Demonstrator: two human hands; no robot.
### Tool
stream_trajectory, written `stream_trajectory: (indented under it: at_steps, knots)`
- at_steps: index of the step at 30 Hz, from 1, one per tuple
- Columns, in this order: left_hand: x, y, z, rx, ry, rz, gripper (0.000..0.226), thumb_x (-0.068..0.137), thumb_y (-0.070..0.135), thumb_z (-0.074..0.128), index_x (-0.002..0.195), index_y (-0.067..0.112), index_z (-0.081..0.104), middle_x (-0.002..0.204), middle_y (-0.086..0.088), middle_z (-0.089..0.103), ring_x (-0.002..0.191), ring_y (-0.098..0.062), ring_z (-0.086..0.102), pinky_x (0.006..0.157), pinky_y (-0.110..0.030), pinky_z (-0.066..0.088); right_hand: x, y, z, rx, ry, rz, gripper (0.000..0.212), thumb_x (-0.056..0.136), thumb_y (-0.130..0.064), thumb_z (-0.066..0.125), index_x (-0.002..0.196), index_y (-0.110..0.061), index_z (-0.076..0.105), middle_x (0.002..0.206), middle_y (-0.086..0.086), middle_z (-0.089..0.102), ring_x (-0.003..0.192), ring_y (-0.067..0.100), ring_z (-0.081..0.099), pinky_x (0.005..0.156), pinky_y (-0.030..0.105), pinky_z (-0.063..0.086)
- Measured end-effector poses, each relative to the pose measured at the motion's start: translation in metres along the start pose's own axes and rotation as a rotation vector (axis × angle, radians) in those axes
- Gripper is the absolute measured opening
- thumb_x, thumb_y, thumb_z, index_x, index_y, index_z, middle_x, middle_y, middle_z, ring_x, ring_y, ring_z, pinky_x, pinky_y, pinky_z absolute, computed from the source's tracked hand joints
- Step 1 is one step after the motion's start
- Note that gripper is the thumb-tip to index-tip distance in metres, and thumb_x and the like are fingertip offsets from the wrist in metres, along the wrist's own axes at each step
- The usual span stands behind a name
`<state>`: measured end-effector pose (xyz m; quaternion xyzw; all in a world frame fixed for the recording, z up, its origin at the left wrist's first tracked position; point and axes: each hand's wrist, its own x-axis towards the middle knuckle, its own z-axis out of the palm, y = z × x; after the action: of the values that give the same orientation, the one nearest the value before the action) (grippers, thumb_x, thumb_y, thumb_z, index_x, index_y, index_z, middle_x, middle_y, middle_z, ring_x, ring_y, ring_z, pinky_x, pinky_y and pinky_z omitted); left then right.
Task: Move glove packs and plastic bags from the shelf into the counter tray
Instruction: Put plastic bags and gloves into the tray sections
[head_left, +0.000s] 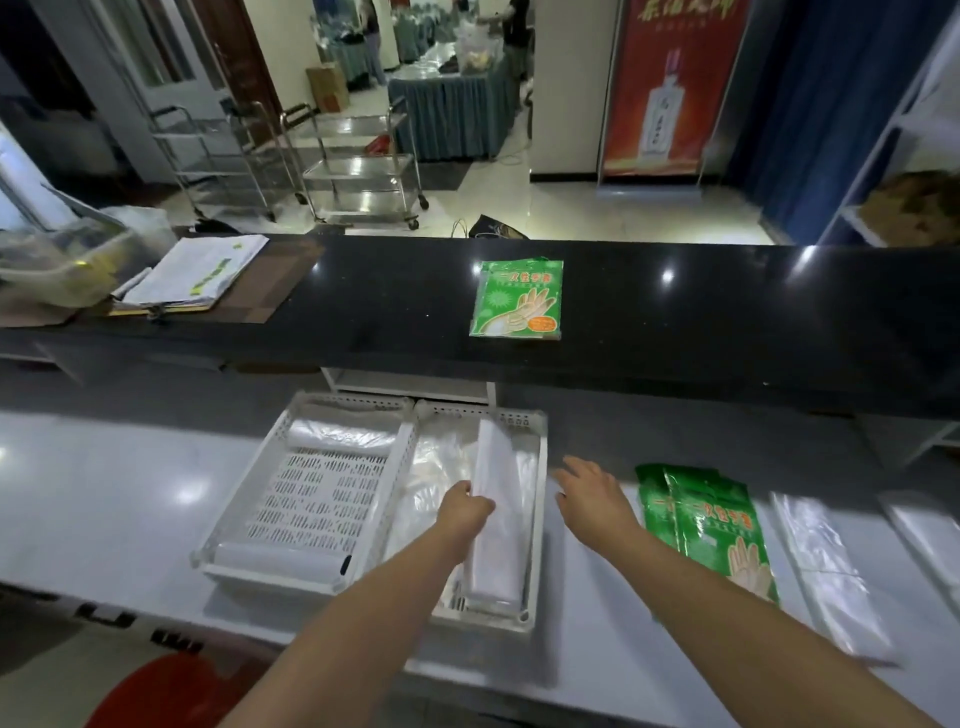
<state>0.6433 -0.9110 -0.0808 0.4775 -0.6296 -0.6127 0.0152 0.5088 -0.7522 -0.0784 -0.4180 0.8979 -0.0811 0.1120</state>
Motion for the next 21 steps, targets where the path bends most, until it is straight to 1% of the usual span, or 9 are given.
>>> stream_trajectory:
  at_steps: [3, 5, 7, 10, 12, 14, 16, 19, 21]
  knots:
    - [0.012, -0.003, -0.003, 0.002, -0.078, -0.014, 0.031, 0.086, 0.001, 0.056, 0.115, 0.009, 0.058, 0.103, -0.015, 0.068, 0.091, -0.031, 0.067, 0.082, -0.040, 0.056, 0.004, -0.007, 0.011, 0.004, 0.014, 0.043, 0.045, 0.100, -0.020, 0.041, 0.145, -0.024, 0.044, 0.158, 0.003, 0.031, 0.143, 0.025, 0.028, 0.114, 0.038, 0.026]
    - [0.017, -0.006, -0.004, 0.040, -0.181, -0.019, 0.032, 0.086, 0.001, 0.055, 0.117, 0.008, 0.061, 0.102, -0.013, 0.069, 0.088, -0.028, 0.067, 0.075, -0.035, 0.057, 0.006, -0.011, 0.018, 0.000, 0.042, 0.065, 0.045, 0.099, -0.018, 0.042, 0.143, -0.025, 0.047, 0.155, 0.002, 0.035, 0.141, 0.023, 0.031, 0.113, 0.036, 0.025]
    - [0.021, -0.011, -0.001, 0.205, -0.227, 0.044, 0.037, 0.085, 0.009, 0.057, 0.121, 0.009, 0.062, 0.104, -0.009, 0.070, 0.088, -0.024, 0.067, 0.069, -0.029, 0.055, 0.008, -0.017, 0.022, -0.006, 0.055, 0.071, 0.044, 0.098, -0.015, 0.045, 0.141, -0.023, 0.049, 0.151, 0.001, 0.040, 0.138, 0.024, 0.035, 0.110, 0.035, 0.027]
    - [0.025, -0.023, 0.007, 0.529, -0.136, 0.161, 0.046, 0.087, 0.024, 0.057, 0.131, 0.012, 0.055, 0.114, -0.007, 0.066, 0.097, -0.023, 0.065, 0.077, -0.031, 0.054, 0.010, -0.026, 0.030, -0.059, 0.038, 0.052, 0.045, 0.094, -0.012, 0.048, 0.138, -0.022, 0.052, 0.146, 0.004, 0.044, 0.134, 0.026, 0.039, 0.107, 0.037, 0.031]
    - [0.022, -0.024, 0.009, 0.688, -0.093, 0.232, 0.041, 0.092, 0.026, 0.055, 0.130, 0.011, 0.052, 0.113, -0.007, 0.064, 0.096, -0.024, 0.064, 0.079, -0.034, 0.055, 0.011, -0.031, 0.036, -0.111, 0.013, 0.027, 0.047, 0.091, -0.011, 0.052, 0.137, -0.020, 0.053, 0.147, 0.007, 0.045, 0.135, 0.029, 0.039, 0.108, 0.039, 0.031]
    - [0.022, -0.021, 0.008, 0.931, -0.083, 0.306, 0.039, 0.097, 0.027, 0.052, 0.130, 0.008, 0.052, 0.121, -0.010, 0.056, 0.105, -0.028, 0.060, 0.085, -0.036, 0.053, 0.012, -0.036, 0.040, -0.162, -0.020, 0.009, 0.050, 0.087, -0.009, 0.057, 0.136, -0.020, 0.054, 0.149, 0.010, 0.043, 0.136, 0.031, 0.038, 0.108, 0.041, 0.031]
    - [0.024, -0.021, 0.007, 1.168, -0.035, 0.372, 0.037, 0.099, 0.021, 0.048, 0.131, 0.003, 0.052, 0.128, -0.013, 0.049, 0.116, -0.030, 0.051, 0.090, -0.037, 0.048, 0.012, -0.041, 0.043, -0.199, -0.043, -0.006, 0.052, 0.085, -0.010, 0.060, 0.136, -0.019, 0.053, 0.151, 0.010, 0.041, 0.138, 0.031, 0.034, 0.109, 0.041, 0.030]
    - [0.028, -0.022, 0.001, 1.380, -0.002, 0.565, 0.039, 0.098, 0.020, 0.047, 0.135, 0.007, 0.050, 0.135, -0.012, 0.045, 0.126, -0.033, 0.041, 0.099, -0.041, 0.041, 0.011, -0.045, 0.047, -0.227, -0.028, -0.036, 0.042, 0.096, -0.020, 0.049, 0.137, -0.019, 0.051, 0.155, 0.007, 0.035, 0.145, 0.030, 0.025, 0.115, 0.042, 0.020]
    - [0.035, -0.028, -0.004, 1.399, -0.088, 0.711, 0.045, 0.100, 0.027, 0.046, 0.144, 0.015, 0.042, 0.148, -0.011, 0.036, 0.140, -0.035, 0.030, 0.110, -0.048, 0.030, 0.009, -0.046, 0.049, -0.243, -0.027, -0.039, 0.039, 0.101, -0.025, 0.040, 0.138, -0.020, 0.049, 0.157, 0.006, 0.032, 0.149, 0.028, 0.017, 0.120, 0.044, 0.009]
